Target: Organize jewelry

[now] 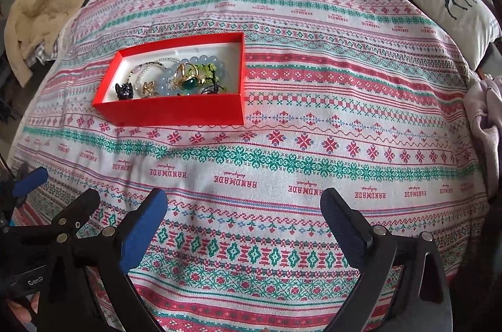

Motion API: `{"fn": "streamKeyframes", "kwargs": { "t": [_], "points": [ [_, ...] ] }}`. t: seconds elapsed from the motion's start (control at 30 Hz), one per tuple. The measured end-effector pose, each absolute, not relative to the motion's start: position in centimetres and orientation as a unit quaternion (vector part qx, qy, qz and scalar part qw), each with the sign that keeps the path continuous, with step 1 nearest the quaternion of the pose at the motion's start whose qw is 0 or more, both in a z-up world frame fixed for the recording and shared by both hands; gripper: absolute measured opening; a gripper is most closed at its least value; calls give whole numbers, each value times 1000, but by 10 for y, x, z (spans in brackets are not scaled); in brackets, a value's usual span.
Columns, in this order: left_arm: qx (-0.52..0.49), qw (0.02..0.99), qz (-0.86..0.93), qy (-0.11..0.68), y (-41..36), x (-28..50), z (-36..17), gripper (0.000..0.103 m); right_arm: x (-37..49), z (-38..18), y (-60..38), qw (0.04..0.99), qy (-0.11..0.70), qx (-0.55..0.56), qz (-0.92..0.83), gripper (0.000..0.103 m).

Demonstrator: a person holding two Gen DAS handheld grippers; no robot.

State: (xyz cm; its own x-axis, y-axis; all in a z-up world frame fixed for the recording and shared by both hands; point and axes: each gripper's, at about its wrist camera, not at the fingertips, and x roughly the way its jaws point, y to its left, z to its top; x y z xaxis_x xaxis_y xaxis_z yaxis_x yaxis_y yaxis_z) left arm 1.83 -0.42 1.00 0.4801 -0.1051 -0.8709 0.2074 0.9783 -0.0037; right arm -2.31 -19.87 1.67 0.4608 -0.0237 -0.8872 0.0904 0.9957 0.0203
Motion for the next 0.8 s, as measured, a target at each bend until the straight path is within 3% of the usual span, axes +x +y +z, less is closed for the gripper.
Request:
{"fn": "streamKeyframes", "kwargs": {
  "t": [0.8],
  "points": [
    [57, 861, -93, 497, -5, 17, 11, 103, -18, 7, -198, 844, 534, 36, -34, 99]
  ]
}}
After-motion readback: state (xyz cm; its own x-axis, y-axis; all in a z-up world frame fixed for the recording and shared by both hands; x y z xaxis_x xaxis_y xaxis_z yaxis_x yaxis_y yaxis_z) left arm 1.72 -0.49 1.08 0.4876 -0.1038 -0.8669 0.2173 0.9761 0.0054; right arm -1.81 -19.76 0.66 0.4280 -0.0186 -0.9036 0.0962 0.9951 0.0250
